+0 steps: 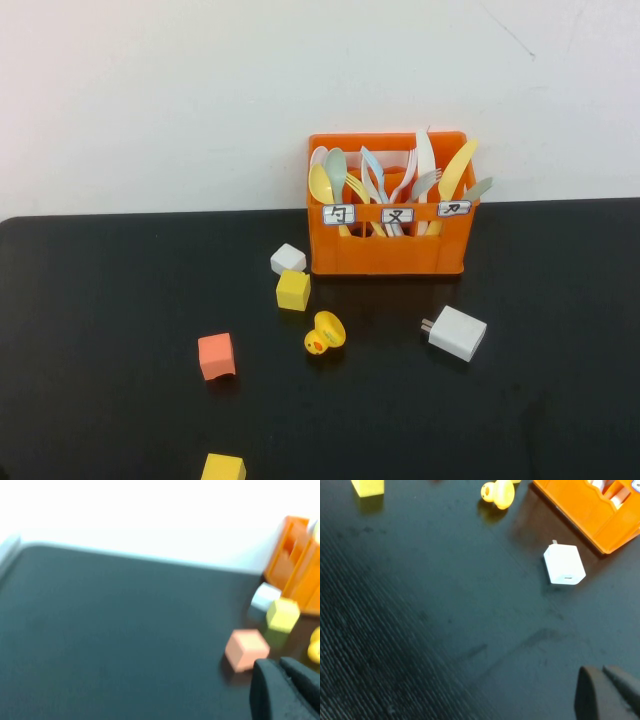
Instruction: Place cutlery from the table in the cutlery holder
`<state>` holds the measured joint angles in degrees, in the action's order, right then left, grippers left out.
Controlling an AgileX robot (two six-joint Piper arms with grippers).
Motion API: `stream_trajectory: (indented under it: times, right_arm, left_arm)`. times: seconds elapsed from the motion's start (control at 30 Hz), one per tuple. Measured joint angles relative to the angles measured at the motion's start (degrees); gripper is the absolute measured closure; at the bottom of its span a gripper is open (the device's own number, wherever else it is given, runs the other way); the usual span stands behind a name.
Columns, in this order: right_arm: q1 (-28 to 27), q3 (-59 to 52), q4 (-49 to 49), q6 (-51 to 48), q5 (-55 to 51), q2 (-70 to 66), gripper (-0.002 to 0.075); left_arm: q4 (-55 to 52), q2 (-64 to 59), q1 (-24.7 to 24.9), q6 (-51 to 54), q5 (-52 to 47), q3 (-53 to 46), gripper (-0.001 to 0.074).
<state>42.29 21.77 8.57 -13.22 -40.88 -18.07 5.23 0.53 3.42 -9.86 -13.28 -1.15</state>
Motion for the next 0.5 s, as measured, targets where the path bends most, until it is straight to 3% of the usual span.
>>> stream_trajectory:
  times: [0.2,0.5]
  right_arm:
    - [0.0,0.0,-0.12,0.0,-0.1,0.0,0.0728]
    - [0.0,0.0,-0.12,0.09,-0.1,0.0,0.0728]
  left_arm:
    - [-1.29,0.0,0.27,-3.44,-4.29,0.11,0.0736]
    - [-3.58,0.0,4.97,-3.58,-4.51,0.11,0.0736]
